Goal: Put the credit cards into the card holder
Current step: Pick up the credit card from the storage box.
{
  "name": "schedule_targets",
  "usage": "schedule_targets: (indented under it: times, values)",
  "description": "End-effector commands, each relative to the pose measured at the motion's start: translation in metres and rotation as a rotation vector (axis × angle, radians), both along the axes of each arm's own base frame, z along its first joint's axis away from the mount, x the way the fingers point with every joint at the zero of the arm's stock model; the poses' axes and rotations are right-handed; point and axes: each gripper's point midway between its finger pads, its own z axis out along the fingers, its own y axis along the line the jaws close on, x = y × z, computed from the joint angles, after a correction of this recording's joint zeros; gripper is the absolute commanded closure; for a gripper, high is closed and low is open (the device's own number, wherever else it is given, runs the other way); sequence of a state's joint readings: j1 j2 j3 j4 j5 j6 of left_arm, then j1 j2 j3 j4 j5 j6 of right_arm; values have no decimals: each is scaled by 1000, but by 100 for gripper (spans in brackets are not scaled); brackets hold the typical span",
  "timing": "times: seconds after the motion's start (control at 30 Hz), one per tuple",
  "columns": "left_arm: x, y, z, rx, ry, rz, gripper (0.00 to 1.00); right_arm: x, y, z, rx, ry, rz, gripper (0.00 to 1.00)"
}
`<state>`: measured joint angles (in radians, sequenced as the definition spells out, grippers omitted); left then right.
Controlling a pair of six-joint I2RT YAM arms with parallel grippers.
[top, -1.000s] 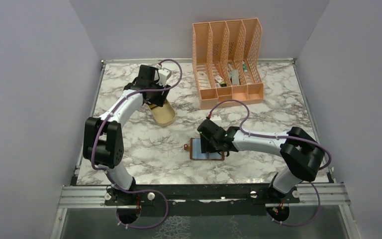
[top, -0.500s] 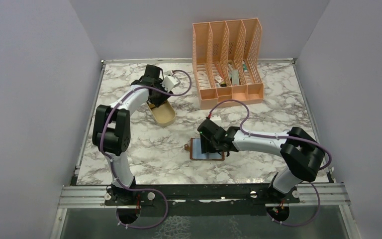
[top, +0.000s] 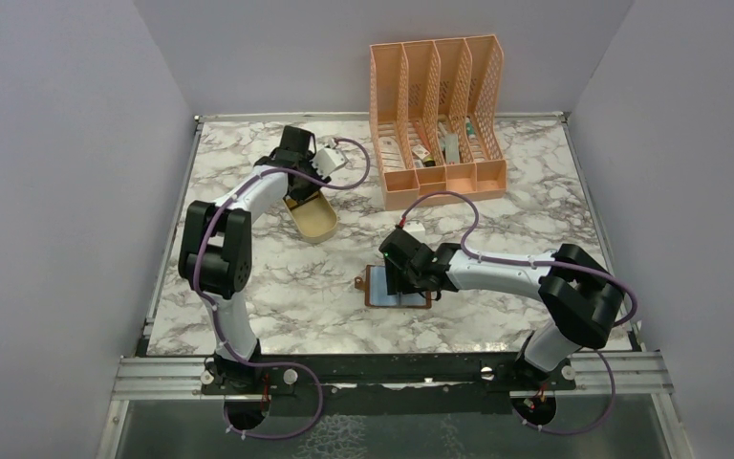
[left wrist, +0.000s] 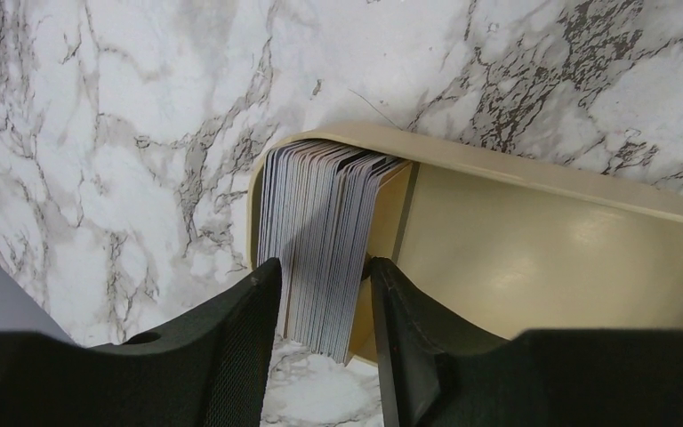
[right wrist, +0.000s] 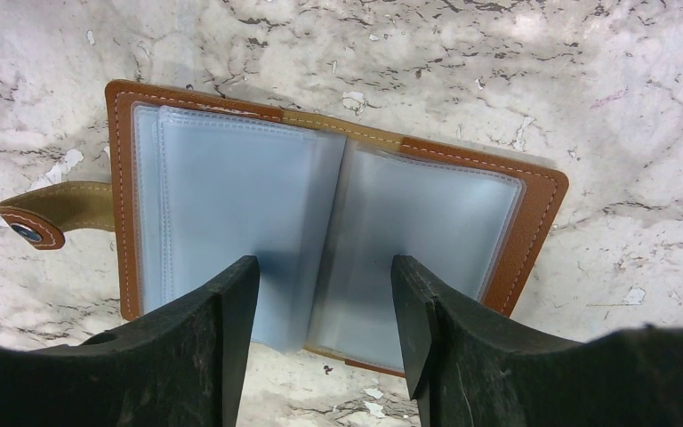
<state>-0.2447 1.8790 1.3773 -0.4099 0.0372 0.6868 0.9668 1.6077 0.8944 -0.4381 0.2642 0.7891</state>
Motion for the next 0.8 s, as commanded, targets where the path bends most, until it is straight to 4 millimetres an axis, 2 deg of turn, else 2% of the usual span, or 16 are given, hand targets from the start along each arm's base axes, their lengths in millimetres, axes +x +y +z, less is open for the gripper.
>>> schedule_targets:
  times: [0.0, 0.5, 0.77]
  values:
    - [4, 1, 2, 49, -35, -13, 58, -7, -6, -1, -20, 25, 17, 44]
    - [3, -7, 8, 66, -53, -36, 83, -8, -9, -1, -24, 23, 9, 44]
    - [1, -13, 18, 38, -63, -49, 97, -10, -11, -2, -26, 28, 5, 44]
